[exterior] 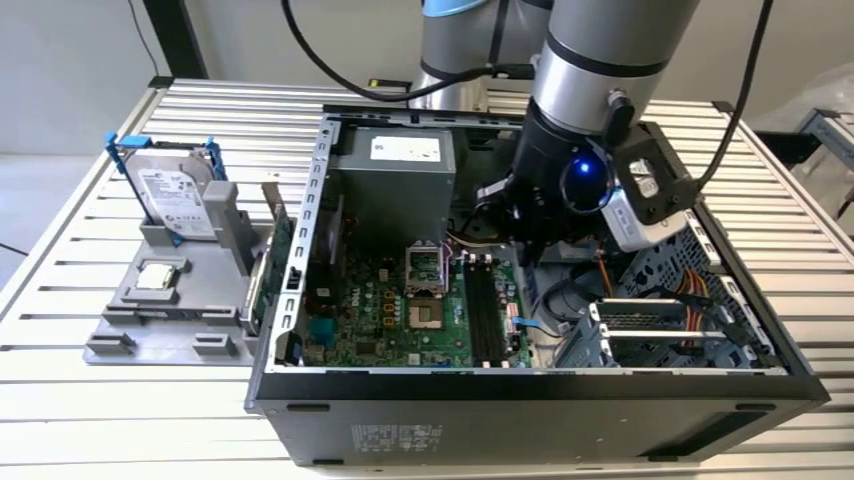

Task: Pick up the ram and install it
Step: 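Insert the ram into the slot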

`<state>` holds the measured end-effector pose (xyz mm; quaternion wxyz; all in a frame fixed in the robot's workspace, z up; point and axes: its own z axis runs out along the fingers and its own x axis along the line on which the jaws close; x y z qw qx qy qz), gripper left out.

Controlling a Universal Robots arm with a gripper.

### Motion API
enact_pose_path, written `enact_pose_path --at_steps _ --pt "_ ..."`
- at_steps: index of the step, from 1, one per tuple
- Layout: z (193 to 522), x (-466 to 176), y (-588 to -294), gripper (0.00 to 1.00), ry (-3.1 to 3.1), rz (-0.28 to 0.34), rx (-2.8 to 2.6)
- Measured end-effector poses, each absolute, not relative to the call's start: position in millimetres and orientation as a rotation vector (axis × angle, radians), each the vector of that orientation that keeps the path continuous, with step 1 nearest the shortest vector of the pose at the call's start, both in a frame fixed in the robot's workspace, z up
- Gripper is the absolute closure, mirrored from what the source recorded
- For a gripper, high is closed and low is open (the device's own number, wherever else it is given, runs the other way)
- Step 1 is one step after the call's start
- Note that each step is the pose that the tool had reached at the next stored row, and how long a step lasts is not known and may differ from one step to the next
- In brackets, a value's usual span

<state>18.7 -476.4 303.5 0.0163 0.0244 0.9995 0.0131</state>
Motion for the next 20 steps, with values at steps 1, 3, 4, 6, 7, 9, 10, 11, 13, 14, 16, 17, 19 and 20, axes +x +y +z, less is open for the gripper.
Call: enact_pose_path --at_steps 1,3,4,6,7,9,10,11,13,14,16,17,19,20 --pt "303 18 -477 1.00 3.108 0.041 0.076" --pt "300 18 -477 1.00 3.108 0.041 0.076" --pt "299 18 -477 1.00 3.108 0.041 0.076" --pt "297 18 -477 1.00 3.108 0.041 0.076" --pt "297 18 -477 1.00 3.108 0.041 0.076" --pt "297 18 -477 1.00 3.108 0.041 0.076" --pt "297 18 -477 1.00 3.108 0.041 0.076" --pt "297 18 -477 1.00 3.108 0.041 0.076" --pt "295 18 -477 1.00 3.108 0.041 0.076" --pt "293 18 -477 1.00 3.108 0.041 0.076" --pt "290 18 -477 1.00 3.108 0.041 0.076" --pt "288 18 -477 1.00 3.108 0.040 0.076" --pt "286 18 -477 1.00 3.108 0.039 0.076" --pt "285 18 -477 1.00 3.109 0.039 0.076"
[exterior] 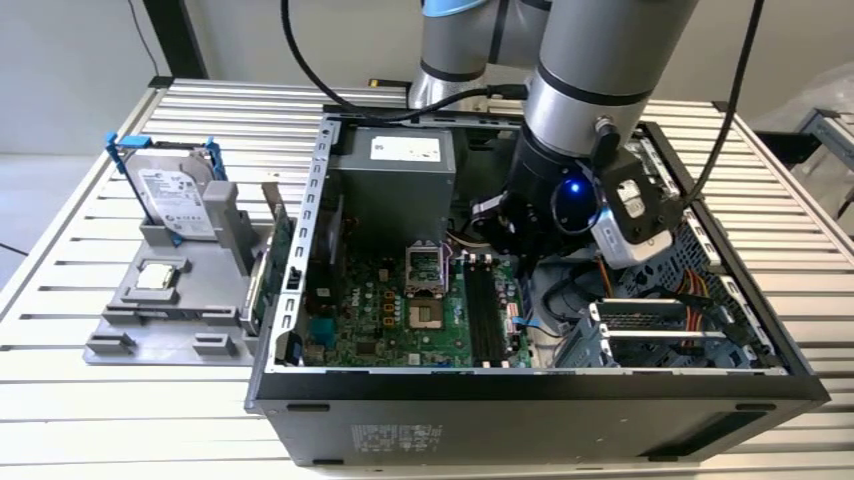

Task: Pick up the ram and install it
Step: 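Insert the ram into the slot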

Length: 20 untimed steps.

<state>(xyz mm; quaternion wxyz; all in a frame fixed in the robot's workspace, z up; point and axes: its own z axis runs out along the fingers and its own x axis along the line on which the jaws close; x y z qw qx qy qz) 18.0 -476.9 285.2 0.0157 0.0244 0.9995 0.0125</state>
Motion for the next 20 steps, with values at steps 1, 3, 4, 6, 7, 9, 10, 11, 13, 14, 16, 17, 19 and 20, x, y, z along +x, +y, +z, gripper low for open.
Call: enact_pose_path --at_steps 1,3,4,6,7,9,10,11,13,14,16,17,19,20 --pt "285 18 -477 1.00 3.110 0.039 0.076" --pt "283 18 -477 1.00 3.112 0.038 0.076" --pt "282 18 -477 1.00 3.112 0.038 0.076" --pt "278 18 -477 1.00 3.112 0.038 0.076" --pt "276 18 -477 1.00 3.112 0.037 0.076" --pt "273 18 -477 1.00 3.112 0.037 0.076" --pt "271 18 -477 1.00 3.112 0.037 0.076" --pt "269 18 -477 1.00 3.112 0.037 0.076" --pt "265 18 -477 1.00 3.112 0.037 0.076" --pt "264 18 -477 1.00 3.112 0.036 0.076" --pt "261 18 -477 1.00 3.112 0.033 0.076" --pt "259 18 -477 1.00 3.112 0.033 0.076" --pt "257 18 -477 1.00 3.112 0.030 0.076" --pt "256 17 -477 1.00 3.112 0.030 0.076"
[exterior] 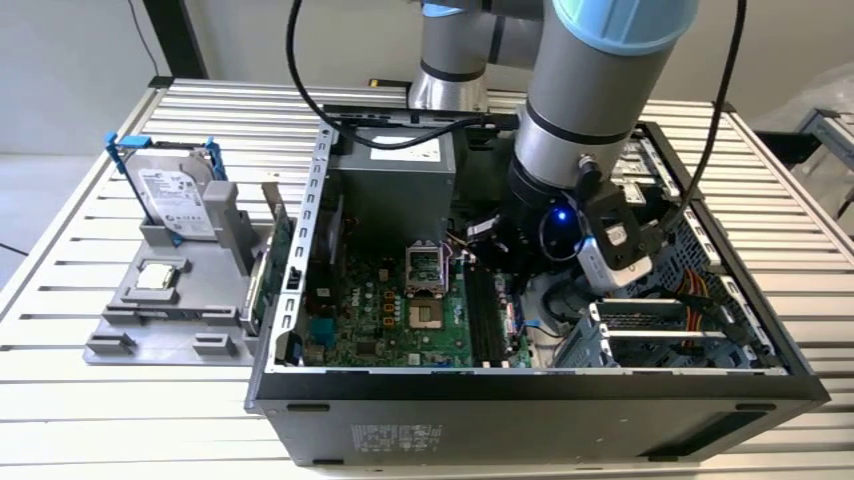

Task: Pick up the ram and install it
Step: 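Insert the ram into the slot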

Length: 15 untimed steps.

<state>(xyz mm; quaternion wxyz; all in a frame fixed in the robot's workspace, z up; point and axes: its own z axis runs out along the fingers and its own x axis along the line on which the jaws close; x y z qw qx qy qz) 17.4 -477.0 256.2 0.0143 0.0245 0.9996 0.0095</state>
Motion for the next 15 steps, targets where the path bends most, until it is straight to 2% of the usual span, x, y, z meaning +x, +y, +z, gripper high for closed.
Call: enact_pose_path --at_steps 15 --pt "236 12 -477 1.00 3.112 0.027 0.076"
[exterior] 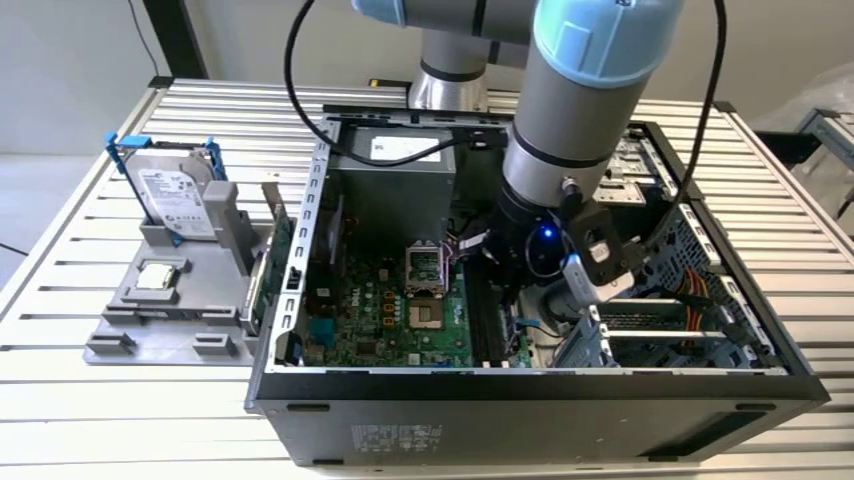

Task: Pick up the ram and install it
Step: 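Insert the ram into the slot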

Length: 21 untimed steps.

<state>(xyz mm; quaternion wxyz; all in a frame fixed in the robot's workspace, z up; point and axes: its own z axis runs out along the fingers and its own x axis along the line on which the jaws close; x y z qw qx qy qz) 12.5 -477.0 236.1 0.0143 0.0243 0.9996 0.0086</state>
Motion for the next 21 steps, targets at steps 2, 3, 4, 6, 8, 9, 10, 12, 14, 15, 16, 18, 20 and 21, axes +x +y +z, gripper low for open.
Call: enact_pose_path --at_steps 2,3,4,6,8,9,10,12,14,15,16,18,20,21 --pt "233.5 12.4 -477.0 1.00 3.112 0.027 0.076" --pt "232.6 12.4 -477.0 1.00 3.112 0.027 0.076" --pt "232.0 12.4 -477.0 1.00 3.112 0.027 0.076" --pt "231.6 12.3 -477.1 1.00 3.112 0.026 0.076" --pt "231.5 12.3 -477.0 1.00 3.112 0.026 0.076" --pt "231.4 12.3 -477.0 1.00 3.112 0.026 0.076" --pt "231.4 12.3 -477.0 1.00 3.112 0.027 0.076" --pt "231.1 11.9 -477.0 1.00 3.112 0.027 0.075" --pt "230.7 11.4 -477.2 1.00 3.112 0.027 0.072" --pt "230.3 11.2 -477.2 1.00 3.112 0.027 0.070" --pt "229.9 11.0 -477.2 1.00 3.112 0.027 0.070" --pt "228.9 10.7 -477.2 1.00 3.112 0.027 0.069" --pt "227.8 10.3 -477.2 1.00 3.112 0.027 0.068" --pt "227.2 10.2 -477.2 1.00 3.112 0.027 0.068"
